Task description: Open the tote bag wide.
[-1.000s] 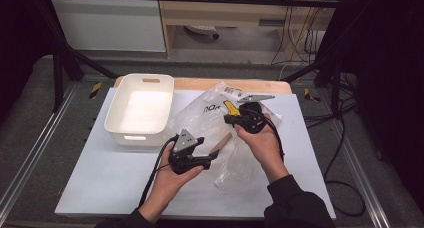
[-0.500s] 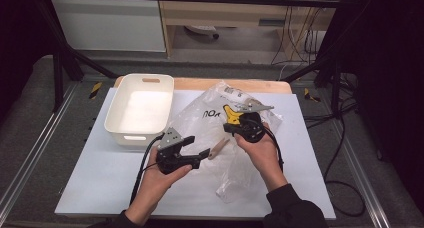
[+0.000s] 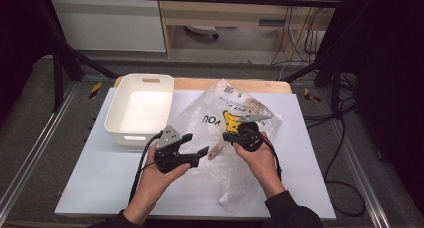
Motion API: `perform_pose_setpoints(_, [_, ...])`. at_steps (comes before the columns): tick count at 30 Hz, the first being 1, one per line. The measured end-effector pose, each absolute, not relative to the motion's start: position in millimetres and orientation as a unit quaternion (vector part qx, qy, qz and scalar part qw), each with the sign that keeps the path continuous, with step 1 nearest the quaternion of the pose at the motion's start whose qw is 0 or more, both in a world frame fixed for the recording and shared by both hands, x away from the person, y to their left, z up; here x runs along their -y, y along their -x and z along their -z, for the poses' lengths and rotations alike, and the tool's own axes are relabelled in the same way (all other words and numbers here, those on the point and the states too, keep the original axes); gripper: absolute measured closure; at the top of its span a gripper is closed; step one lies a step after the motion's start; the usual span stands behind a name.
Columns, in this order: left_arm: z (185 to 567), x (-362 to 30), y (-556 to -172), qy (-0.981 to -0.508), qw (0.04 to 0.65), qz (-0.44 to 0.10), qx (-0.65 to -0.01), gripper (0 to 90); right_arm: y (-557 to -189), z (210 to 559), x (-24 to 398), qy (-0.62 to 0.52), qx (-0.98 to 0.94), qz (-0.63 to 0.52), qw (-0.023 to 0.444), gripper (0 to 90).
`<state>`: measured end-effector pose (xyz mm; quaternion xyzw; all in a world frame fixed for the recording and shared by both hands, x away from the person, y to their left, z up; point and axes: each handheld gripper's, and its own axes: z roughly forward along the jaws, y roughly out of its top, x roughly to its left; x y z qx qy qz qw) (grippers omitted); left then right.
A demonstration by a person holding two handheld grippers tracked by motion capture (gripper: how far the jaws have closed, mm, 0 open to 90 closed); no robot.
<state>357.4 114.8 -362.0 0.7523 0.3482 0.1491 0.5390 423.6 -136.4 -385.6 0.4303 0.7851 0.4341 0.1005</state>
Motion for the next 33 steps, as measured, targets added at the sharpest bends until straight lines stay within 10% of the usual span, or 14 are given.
perform_pose_setpoints(33, [329,-151,-358,-0.709,0.569,-0.192,-0.37,26.0,-421,416,139,-0.436,-0.806,-0.387,0.106,90.0])
